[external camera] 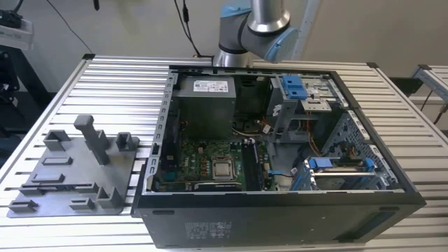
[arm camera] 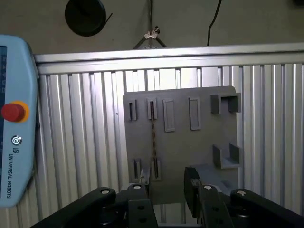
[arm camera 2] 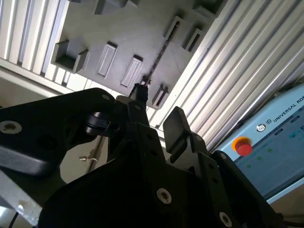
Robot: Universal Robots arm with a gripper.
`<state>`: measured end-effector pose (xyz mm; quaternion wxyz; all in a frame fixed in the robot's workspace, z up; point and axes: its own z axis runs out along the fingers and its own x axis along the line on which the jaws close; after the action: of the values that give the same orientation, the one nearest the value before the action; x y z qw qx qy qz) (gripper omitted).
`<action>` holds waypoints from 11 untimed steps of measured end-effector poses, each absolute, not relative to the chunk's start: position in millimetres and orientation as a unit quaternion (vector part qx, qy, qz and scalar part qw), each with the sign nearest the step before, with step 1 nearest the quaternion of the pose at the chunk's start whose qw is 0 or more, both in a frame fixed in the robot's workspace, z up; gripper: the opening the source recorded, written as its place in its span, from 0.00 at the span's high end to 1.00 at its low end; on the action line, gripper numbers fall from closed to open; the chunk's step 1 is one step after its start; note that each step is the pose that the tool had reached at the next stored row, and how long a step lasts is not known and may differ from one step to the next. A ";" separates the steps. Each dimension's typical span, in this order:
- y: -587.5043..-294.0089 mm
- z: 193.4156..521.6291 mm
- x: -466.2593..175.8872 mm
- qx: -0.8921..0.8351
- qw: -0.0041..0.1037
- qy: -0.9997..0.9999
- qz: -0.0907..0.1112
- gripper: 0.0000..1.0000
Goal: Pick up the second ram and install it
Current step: 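Pick up the second ram and move it above second insertion slot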
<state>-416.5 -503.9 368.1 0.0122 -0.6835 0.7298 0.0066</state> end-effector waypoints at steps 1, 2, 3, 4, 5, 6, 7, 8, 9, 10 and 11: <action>-504.0 368.1 -416.5 -0.684 0.012 0.730 0.007 0.58; -503.9 368.1 -416.5 -0.684 0.012 0.730 0.007 0.58; -503.9 368.1 -416.5 -0.684 0.012 0.730 0.007 0.58; -503.9 368.1 -416.5 -0.684 0.012 0.730 0.007 0.58; -503.9 368.1 -416.5 -0.684 0.012 0.730 0.007 0.58; -504.0 368.1 -416.5 -0.684 0.012 0.730 0.007 0.58; -504.0 368.1 -416.5 -0.684 0.012 0.730 0.007 0.58; -504.0 367.8 -416.5 -0.684 0.012 0.730 0.007 0.58; -504.0 366.7 -416.5 -0.684 0.012 0.730 0.007 0.58; -504.0 365.3 -416.5 -0.684 0.012 0.730 0.007 0.58; -504.0 363.9 -416.4 -0.684 0.012 0.730 0.007 0.58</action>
<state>-416.4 -504.0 363.9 0.0122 -0.6835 0.7298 0.0067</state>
